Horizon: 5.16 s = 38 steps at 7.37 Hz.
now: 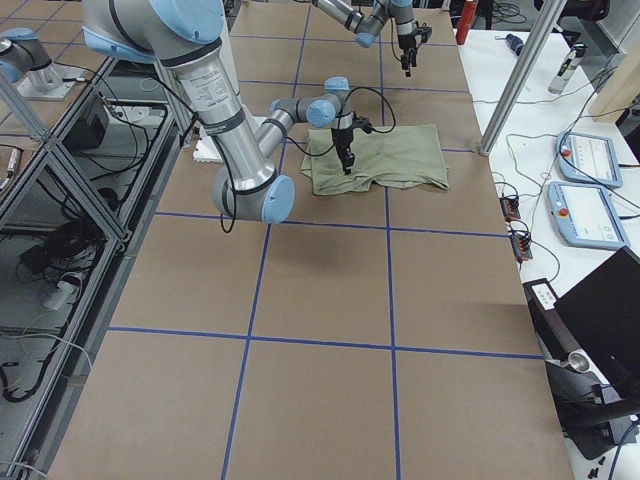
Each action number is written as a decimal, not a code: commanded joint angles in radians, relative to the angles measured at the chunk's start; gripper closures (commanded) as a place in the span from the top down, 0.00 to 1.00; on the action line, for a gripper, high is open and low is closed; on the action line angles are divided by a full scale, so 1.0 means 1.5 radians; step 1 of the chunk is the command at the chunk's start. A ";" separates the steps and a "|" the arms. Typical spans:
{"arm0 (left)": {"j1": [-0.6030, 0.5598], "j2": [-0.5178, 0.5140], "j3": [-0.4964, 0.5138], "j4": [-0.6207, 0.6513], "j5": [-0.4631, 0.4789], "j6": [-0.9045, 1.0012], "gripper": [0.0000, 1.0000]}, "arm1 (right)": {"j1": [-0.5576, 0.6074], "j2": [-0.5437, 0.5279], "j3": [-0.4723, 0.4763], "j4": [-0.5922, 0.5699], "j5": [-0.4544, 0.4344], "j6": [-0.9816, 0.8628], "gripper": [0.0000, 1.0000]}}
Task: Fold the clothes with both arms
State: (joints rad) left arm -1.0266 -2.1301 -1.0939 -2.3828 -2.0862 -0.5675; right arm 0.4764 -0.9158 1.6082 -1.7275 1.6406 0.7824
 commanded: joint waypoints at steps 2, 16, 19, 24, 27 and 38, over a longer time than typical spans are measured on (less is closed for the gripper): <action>0.001 0.002 0.000 -0.001 0.000 0.000 1.00 | 0.009 -0.003 0.005 -0.002 -0.004 -0.001 0.34; 0.001 0.003 -0.001 -0.003 -0.001 0.000 1.00 | 0.034 -0.051 0.032 -0.039 -0.034 0.000 0.00; 0.001 0.003 -0.004 -0.004 -0.001 0.000 1.00 | 0.038 -0.076 0.035 -0.038 -0.034 0.005 0.02; 0.002 0.002 -0.011 -0.012 -0.001 0.001 1.00 | 0.127 -0.028 0.012 0.053 0.061 0.014 1.00; 0.003 0.002 -0.016 -0.012 -0.001 0.001 1.00 | 0.153 0.088 -0.195 0.199 0.064 0.053 1.00; 0.003 0.001 -0.019 -0.012 -0.001 0.000 1.00 | 0.200 0.090 -0.222 0.135 0.077 -0.058 1.00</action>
State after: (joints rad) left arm -1.0216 -2.1291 -1.1227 -2.4007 -2.0878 -0.5676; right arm 0.7774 -0.8255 1.2763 -1.5287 1.7250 0.6320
